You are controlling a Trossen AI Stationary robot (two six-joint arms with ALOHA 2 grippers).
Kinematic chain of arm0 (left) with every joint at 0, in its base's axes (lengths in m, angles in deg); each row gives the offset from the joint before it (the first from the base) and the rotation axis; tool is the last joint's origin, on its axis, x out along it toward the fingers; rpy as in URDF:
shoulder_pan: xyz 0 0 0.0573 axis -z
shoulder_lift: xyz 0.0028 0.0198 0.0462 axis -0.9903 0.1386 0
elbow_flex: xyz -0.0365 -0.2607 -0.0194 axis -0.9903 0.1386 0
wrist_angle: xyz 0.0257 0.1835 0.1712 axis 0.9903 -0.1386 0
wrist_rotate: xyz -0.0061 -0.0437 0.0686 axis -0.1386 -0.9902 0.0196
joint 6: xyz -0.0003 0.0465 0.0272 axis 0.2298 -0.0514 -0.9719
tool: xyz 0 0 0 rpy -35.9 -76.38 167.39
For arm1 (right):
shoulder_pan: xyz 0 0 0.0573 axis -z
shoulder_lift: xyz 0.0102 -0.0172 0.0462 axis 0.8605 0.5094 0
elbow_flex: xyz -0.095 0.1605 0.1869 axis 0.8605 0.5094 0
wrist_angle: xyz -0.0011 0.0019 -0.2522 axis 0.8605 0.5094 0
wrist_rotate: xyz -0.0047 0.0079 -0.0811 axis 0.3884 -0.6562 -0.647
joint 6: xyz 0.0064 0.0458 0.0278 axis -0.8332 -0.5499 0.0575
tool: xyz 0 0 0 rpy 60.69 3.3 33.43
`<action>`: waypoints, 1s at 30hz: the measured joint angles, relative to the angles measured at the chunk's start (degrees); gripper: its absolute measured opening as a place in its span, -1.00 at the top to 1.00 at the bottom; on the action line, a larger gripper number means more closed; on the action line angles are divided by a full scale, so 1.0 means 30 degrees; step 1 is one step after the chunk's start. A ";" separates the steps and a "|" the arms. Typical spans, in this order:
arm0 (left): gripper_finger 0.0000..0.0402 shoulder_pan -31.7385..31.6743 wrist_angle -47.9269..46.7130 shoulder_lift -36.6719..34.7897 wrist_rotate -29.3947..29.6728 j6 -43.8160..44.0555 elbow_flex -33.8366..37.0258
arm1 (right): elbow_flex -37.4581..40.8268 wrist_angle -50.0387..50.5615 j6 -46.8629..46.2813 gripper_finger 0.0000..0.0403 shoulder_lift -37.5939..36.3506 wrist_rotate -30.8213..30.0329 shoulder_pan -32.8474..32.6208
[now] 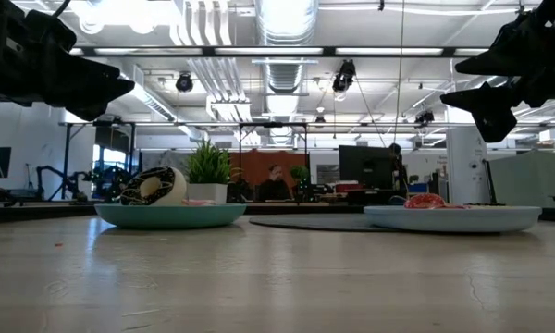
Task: Pick & Place donuts
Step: Return to Home Position
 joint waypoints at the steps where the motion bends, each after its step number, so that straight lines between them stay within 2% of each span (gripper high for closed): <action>1: 0.24 0.0000 0.0000 -0.0001 0.0006 0.0000 0.0000 | 0.0000 0.0000 0.0000 -0.07 0.0000 0.0000 0.0000; 12: 0.24 0.0000 -0.0008 0.0000 0.0022 -0.0007 0.0000 | 0.0000 -0.0362 -0.0338 -0.07 -0.0329 0.0229 0.0004; 14: 0.24 0.0000 -0.0007 0.0000 0.0027 -0.0007 0.0000 | 0.0000 -0.0914 0.0109 -0.07 -0.0823 0.1915 0.0270; 18: 0.24 0.0000 -0.0015 0.0000 0.0036 -0.0007 0.0000 | 0.0000 -0.2493 0.3872 -0.07 -0.1640 0.6620 0.1633; 21: 0.24 0.0000 -0.0015 0.0000 0.0043 -0.0007 0.0000 | -0.0002 -0.3022 0.5464 -0.07 -0.2259 0.8876 0.2878; 23: 0.24 0.0000 -0.0015 0.0000 0.0043 -0.0007 0.0000 | -0.0007 -0.2595 0.5894 -0.07 -0.2537 0.9333 0.3544; 30: 0.24 0.0001 -0.0015 0.0000 0.0043 -0.0007 0.0000 | 0.0000 0.0889 0.7105 -0.07 -0.5016 0.8998 0.4229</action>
